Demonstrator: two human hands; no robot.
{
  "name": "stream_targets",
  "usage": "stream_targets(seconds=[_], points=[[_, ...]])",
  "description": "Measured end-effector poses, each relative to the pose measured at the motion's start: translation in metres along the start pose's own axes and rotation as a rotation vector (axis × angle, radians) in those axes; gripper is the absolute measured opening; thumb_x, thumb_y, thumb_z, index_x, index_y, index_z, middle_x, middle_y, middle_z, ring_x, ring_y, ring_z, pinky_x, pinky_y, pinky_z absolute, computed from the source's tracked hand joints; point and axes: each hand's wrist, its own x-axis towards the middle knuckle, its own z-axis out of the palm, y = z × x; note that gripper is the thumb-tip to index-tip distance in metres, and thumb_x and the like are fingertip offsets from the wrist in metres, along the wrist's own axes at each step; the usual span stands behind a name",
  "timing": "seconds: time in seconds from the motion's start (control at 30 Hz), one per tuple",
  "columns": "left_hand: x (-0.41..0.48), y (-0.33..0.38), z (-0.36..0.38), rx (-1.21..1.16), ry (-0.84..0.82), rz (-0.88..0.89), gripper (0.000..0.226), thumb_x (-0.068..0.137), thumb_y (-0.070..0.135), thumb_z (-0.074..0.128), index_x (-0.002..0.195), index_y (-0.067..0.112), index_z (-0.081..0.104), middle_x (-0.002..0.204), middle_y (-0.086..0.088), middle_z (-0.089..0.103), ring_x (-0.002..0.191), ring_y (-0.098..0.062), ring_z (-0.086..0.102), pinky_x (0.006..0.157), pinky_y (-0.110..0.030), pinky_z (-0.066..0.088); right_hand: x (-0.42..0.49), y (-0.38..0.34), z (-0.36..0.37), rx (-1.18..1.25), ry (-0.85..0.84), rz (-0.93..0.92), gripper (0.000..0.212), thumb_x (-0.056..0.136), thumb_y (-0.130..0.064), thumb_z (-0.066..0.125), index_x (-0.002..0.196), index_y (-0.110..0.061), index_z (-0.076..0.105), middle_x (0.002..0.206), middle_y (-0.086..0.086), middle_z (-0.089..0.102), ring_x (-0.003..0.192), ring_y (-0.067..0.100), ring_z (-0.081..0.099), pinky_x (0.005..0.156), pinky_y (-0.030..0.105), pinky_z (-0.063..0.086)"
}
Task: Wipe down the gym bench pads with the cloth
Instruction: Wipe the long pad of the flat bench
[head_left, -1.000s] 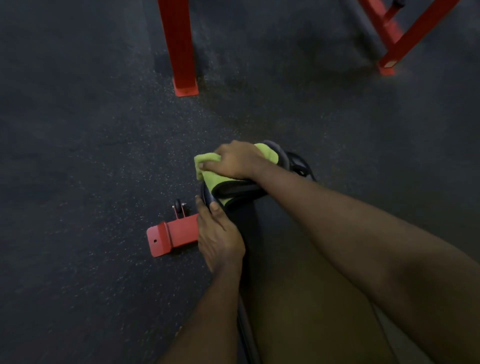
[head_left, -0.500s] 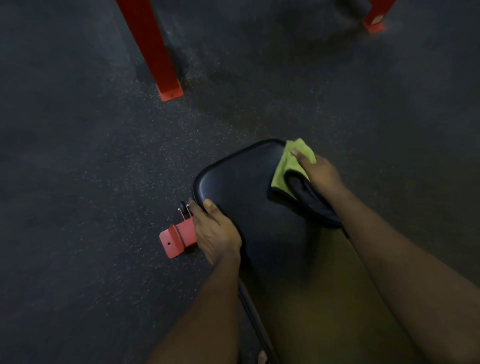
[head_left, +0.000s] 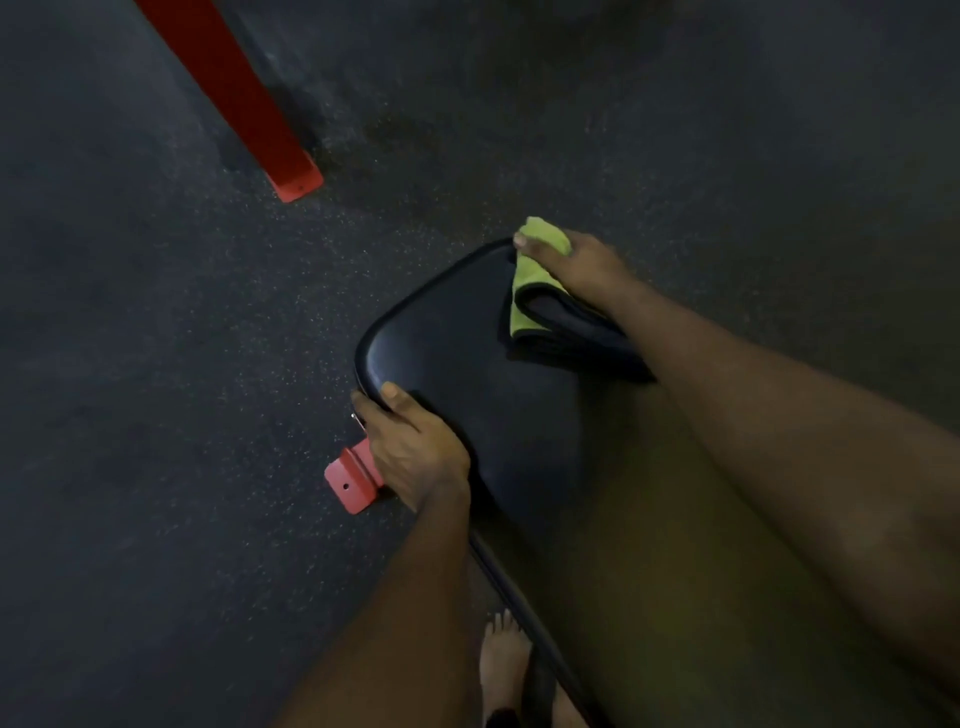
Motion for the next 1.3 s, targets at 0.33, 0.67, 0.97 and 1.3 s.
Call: stream_targets(seconds=[0.33,0.67,0.97,1.3], points=[[-0.014,0.02,-0.007,0.459,0.003,0.562,0.059,0.105,0.048,0.013,0.15,0.017,0.034,0.161,-0.009,0.026,0.149,-0.029,0.02,0.118,-0.061,0.011,-0.154,0.156,-0.023,0.073,0.054,0.225,0.077,0.082,-0.086,0.042,0.101,-0.016,0.068,0.106,0.012,0.065,0.097,0.031,0.061,0.082,0.037,0.042],[-0.117,0.096,0.078,0.695,-0.869,1.424,0.065,0.105,0.044,0.012,0.119,0.013,0.068,0.128,-0.011,0.065,0.129,-0.022,0.05,0.119,-0.039,0.015,-0.233,0.193,-0.024,-0.174,0.176,0.295,0.083,0.088,-0.086,0.026,0.136,-0.027,0.059,0.134,0.015,0.063,0.122,0.037,0.058,0.096,0.043,0.046],[-0.168,0.104,0.072,0.968,-0.783,1.436,0.066,0.107,0.041,0.017,0.098,0.002,0.069,0.106,-0.023,0.069,0.109,-0.035,0.06,0.115,-0.041,0.024,-0.275,0.247,-0.029,-0.041,0.162,0.31,0.089,0.086,-0.089,0.027,0.138,-0.023,0.059,0.14,0.013,0.06,0.127,0.036,0.055,0.101,0.046,0.043],[-0.294,0.05,0.074,1.094,-1.071,1.55,0.07,0.105,0.043,0.004,0.103,0.011,0.067,0.096,-0.012,0.069,0.109,-0.023,0.063,0.124,-0.047,0.004,-0.417,0.345,-0.053,-0.166,0.19,0.612,0.095,0.086,-0.086,0.013,0.14,-0.021,0.057,0.141,0.015,0.058,0.126,0.036,0.055,0.099,0.042,0.045]])
